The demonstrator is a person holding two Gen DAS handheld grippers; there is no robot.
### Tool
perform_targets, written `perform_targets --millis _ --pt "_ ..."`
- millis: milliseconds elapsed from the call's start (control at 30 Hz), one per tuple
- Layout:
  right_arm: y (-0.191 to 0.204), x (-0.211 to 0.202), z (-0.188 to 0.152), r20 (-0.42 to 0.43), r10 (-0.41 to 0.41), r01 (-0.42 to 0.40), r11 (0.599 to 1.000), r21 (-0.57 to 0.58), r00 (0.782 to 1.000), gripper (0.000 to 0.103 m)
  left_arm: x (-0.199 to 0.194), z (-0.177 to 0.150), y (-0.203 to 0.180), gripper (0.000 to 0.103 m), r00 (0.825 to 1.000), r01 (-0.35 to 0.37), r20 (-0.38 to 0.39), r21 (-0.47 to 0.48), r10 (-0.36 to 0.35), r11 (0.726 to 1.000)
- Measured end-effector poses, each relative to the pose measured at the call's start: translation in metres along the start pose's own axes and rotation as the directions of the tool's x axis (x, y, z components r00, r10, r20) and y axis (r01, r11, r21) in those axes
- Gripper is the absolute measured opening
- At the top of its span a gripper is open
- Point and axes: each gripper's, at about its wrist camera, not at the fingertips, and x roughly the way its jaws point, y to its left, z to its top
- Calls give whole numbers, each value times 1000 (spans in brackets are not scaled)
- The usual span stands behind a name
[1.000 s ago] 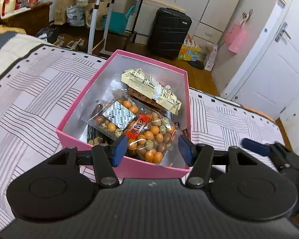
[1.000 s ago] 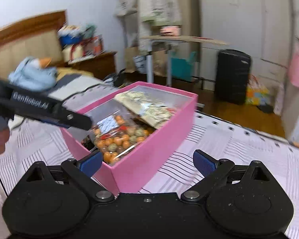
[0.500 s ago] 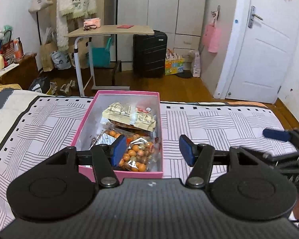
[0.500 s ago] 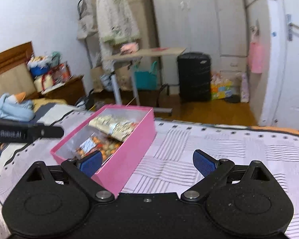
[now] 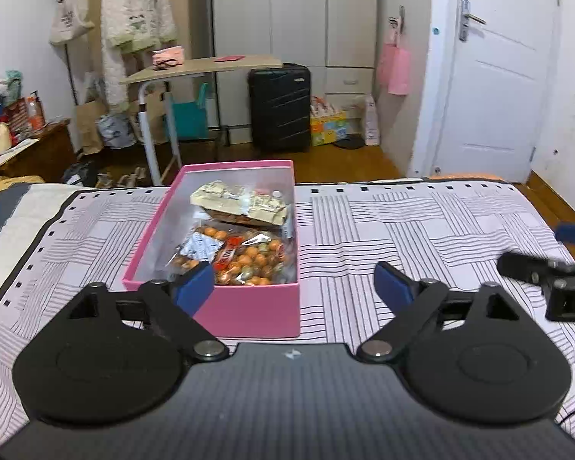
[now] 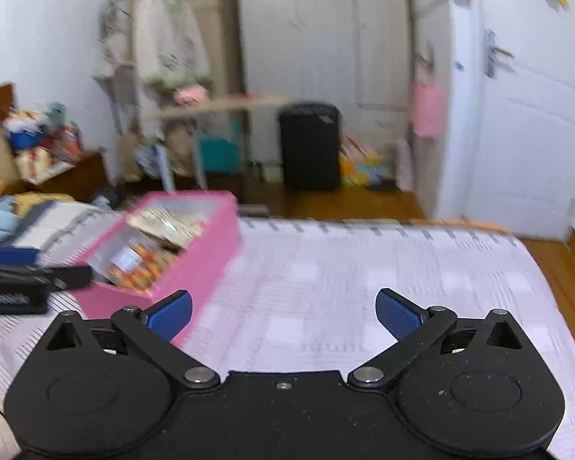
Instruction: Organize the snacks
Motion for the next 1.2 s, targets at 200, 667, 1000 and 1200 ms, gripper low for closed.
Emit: perform_targets --millis 200,667,1000,1200 --pt "0 -4 -21 43 -59 60 998 -1 997 103 -1 -11 4 101 1000 11 17 -17 -11 1000" --pt "2 -5 -40 11 -37 37 999 -2 999 103 5 -28 9 102 999 31 13 -59 -30 998" --pt "5 -7 -42 18 -49 49 999 -13 999 103 4 -34 0 102 1000 2 12 -17 -2 1000" --pt "6 -13 -41 43 -60 61 998 -27 997 103 4 -36 -6 102 1000 -14 14 20 13 1000"
